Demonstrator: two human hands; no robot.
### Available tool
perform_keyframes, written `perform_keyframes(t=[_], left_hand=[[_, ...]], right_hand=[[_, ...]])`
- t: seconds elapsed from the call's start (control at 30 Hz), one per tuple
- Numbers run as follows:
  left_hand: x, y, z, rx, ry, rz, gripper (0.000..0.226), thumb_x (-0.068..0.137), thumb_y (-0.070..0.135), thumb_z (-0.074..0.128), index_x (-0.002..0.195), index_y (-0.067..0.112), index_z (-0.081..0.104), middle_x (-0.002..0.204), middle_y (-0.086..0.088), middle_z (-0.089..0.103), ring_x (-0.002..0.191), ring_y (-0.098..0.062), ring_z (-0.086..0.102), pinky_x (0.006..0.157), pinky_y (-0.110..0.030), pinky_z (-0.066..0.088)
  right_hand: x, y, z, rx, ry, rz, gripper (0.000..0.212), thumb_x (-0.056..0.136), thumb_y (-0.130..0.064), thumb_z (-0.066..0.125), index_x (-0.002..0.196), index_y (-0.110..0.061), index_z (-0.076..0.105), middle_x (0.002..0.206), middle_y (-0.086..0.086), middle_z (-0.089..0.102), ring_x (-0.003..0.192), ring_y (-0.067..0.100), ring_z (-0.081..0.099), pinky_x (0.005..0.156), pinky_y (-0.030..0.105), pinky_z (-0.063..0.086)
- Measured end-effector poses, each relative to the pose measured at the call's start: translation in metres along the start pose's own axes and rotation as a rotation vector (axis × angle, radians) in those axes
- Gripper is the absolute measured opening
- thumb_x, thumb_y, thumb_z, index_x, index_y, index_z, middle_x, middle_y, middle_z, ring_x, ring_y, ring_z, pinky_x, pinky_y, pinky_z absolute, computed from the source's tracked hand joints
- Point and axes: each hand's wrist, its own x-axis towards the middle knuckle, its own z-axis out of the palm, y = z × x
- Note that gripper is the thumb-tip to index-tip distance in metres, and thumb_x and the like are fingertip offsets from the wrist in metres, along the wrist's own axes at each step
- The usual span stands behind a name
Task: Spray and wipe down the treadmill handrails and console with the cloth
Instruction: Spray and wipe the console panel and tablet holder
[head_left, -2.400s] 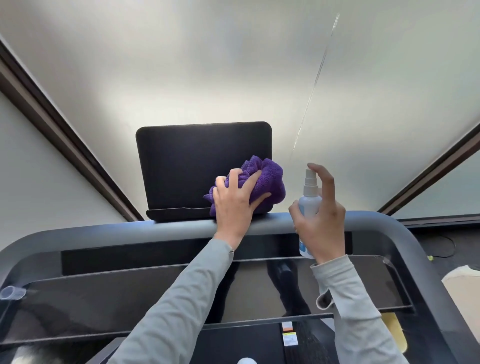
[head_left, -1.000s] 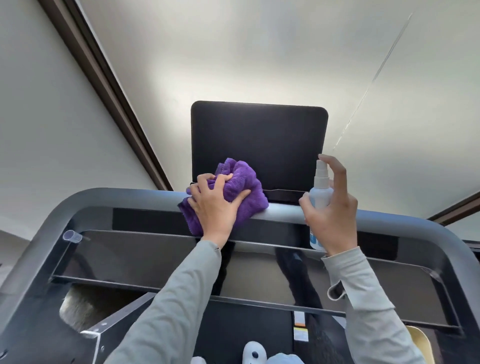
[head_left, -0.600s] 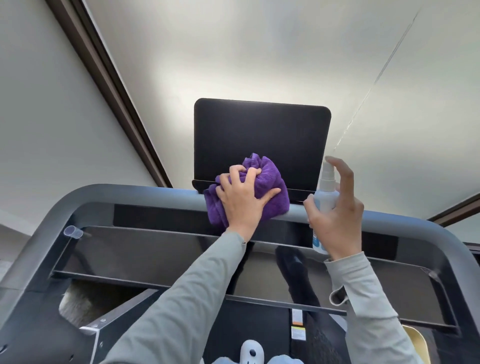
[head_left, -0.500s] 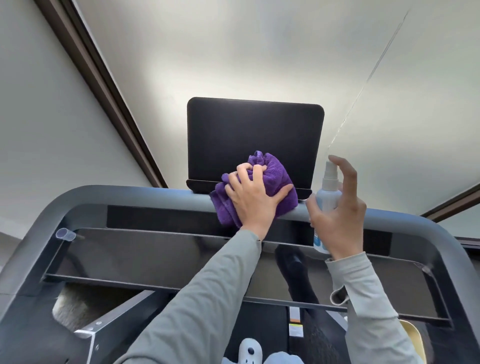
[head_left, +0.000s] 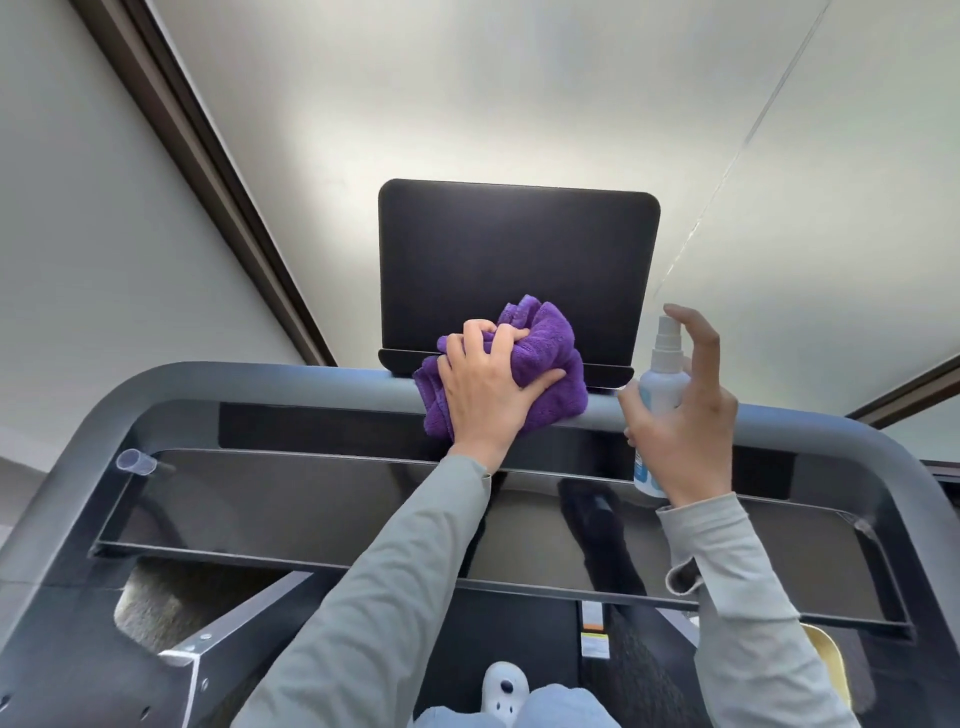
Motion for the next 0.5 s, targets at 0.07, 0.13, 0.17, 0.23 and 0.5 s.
perform_keyframes(t=[0.07,0.13,0.17,0.23,0.5], left_hand=[[0.001,-0.016,-0.009,0.018,0.019,-0.026,0.059,0.067,0.068,0.072,0.105,0.024,0.065,0.109,-0.005,0.053,0.096,-0.028,0.050,0.077,-0.039,0.039],[0.004,-0.039,-0.022,0.040,0.027,-0.059,0.060,0.067,0.067,0.073,0.107,0.023,0.064,0.112,-0.006,0.052,0.100,-0.029,0.049,0.080,-0.041,0.039],[0.006,-0.052,-0.030,0.049,0.030,-0.080,0.060,0.067,0.067,0.072,0.107,0.023,0.063,0.114,-0.006,0.052,0.103,-0.030,0.048,0.083,-0.043,0.040],[0.010,-0.076,-0.043,0.060,0.041,-0.143,0.061,0.067,0.068,0.070,0.108,0.023,0.061,0.116,-0.007,0.050,0.107,-0.033,0.046,0.088,-0.046,0.040],[-0.003,-0.013,-0.009,0.076,0.087,-0.071,0.057,0.070,0.065,0.071,0.105,0.021,0.064,0.110,-0.006,0.054,0.095,-0.031,0.051,0.077,-0.042,0.042]], right_hand=[[0.000,0.002,-0.002,0.007,-0.004,0.018,0.073,0.078,0.006,0.065,0.131,-0.033,0.035,0.089,0.006,0.060,0.053,0.038,0.057,0.062,0.052,0.054],[-0.002,0.005,-0.005,0.014,-0.009,0.032,0.072,0.079,0.007,0.065,0.132,-0.033,0.036,0.091,0.005,0.060,0.053,0.041,0.057,0.062,0.052,0.054],[-0.002,0.006,-0.006,0.017,-0.010,0.033,0.072,0.079,0.007,0.065,0.132,-0.033,0.037,0.094,0.004,0.060,0.053,0.041,0.057,0.062,0.052,0.054],[-0.003,0.009,-0.009,0.018,-0.013,0.031,0.072,0.079,0.007,0.065,0.132,-0.033,0.037,0.096,0.003,0.061,0.053,0.042,0.057,0.061,0.051,0.054],[-0.003,0.022,-0.021,-0.024,0.014,0.032,0.074,0.078,0.007,0.066,0.132,-0.034,0.035,0.105,-0.004,0.060,0.054,0.036,0.058,0.062,0.048,0.054]])
